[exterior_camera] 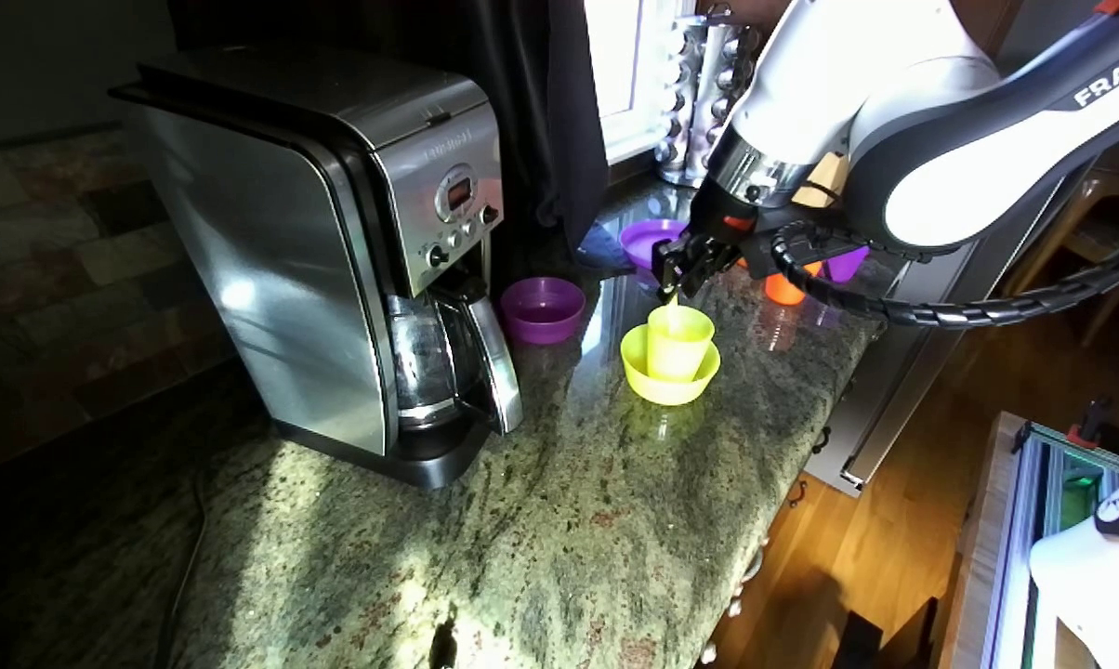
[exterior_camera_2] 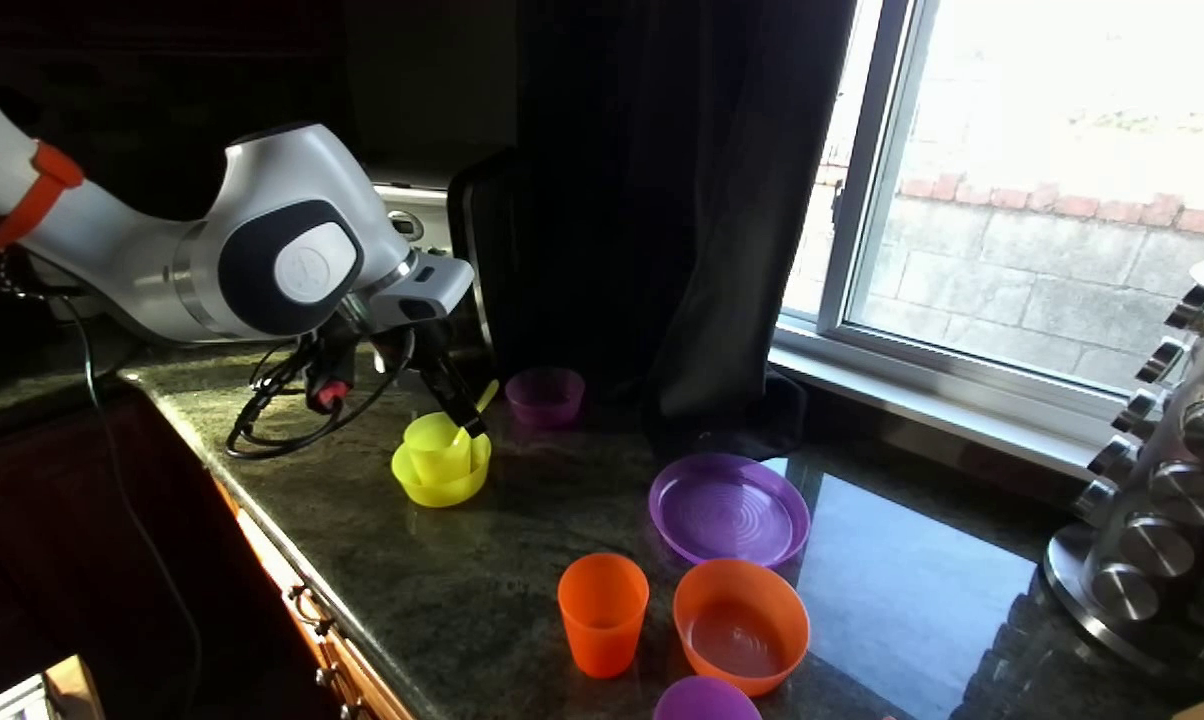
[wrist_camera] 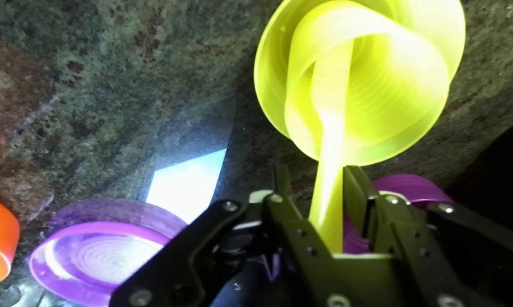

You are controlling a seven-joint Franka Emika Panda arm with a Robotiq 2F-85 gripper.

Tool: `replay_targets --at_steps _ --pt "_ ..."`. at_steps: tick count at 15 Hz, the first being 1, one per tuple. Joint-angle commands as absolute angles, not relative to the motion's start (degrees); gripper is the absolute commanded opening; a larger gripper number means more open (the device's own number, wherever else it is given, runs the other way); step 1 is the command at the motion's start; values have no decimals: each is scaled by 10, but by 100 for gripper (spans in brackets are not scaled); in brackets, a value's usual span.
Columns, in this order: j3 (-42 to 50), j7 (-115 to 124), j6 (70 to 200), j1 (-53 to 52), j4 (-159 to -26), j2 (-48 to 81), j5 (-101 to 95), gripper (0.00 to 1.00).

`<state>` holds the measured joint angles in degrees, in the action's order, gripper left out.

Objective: Remove the knife and cup from the yellow bowl

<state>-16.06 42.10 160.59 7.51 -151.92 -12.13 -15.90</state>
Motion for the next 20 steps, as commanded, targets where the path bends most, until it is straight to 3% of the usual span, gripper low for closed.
replay_targets --at_steps 1,3,20 --pt "-171 442 1612 87 -1514 -108 -184 7" --pt "-170 442 1611 87 -1512 -106 -188 0" --pt "-200 454 1587 83 -1523 -248 -201 2"
